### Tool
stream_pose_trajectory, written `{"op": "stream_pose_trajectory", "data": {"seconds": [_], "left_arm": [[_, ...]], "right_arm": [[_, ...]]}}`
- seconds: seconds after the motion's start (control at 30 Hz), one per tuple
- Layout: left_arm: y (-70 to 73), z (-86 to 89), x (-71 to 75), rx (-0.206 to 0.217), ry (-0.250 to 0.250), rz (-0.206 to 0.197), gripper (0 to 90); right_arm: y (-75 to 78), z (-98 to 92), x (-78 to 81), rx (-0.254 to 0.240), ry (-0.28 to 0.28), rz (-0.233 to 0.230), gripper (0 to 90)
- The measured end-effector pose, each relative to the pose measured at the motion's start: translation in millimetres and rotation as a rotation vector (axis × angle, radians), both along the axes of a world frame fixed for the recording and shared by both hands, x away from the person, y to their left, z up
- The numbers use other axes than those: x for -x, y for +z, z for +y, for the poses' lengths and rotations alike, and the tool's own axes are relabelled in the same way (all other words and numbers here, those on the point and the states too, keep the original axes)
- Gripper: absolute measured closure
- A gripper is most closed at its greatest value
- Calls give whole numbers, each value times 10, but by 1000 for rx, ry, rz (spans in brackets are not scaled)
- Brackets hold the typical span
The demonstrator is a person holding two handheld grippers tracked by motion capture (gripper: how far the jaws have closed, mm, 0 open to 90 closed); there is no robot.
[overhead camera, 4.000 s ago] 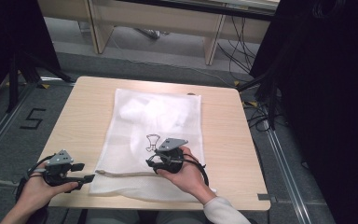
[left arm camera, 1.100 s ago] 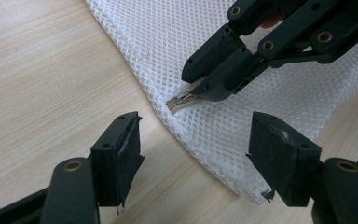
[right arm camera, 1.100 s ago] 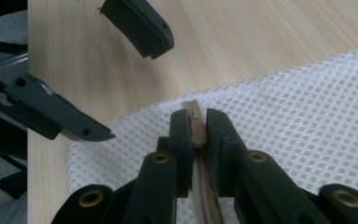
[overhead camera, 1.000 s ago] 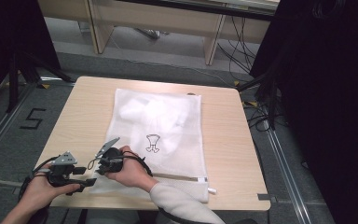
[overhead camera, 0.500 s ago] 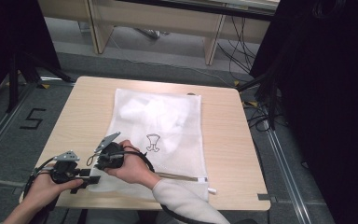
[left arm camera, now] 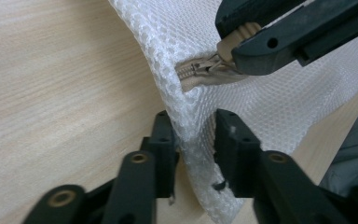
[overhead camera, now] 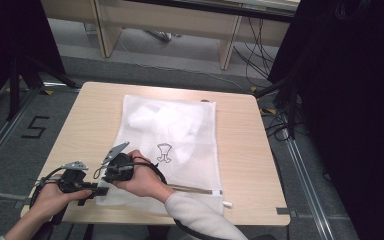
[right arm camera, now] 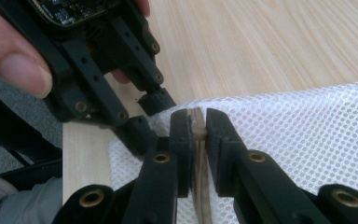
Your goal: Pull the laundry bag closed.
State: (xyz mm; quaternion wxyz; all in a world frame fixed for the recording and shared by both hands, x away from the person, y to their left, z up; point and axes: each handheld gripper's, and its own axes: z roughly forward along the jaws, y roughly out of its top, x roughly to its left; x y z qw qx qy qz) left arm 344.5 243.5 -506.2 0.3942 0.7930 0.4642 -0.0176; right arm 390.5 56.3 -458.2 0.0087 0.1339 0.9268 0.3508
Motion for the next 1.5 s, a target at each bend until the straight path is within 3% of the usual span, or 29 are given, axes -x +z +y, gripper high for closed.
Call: {"op": "stream_pose_trajectory", "data": {"seconds": [0.17,0.33,0.7,1.0,1.23,1.5], "left_arm": [[23,-10,-6,3,5,21,830],[58,-12,2,32,24,23,852],[90,11,15,71,36,14,857],[99,-1,21,54,28,2,857],[106,-27,37,32,45,1,858],[117,-13,44,45,47,-4,858]], "right_arm": [[-23,-39,7,21,3,9,821],[-39,-118,8,75,24,15,822],[-74,-193,4,109,17,31,824],[-97,-231,11,115,24,36,824],[-109,-259,46,142,-13,48,824],[-116,-295,35,130,15,45,824]]}}
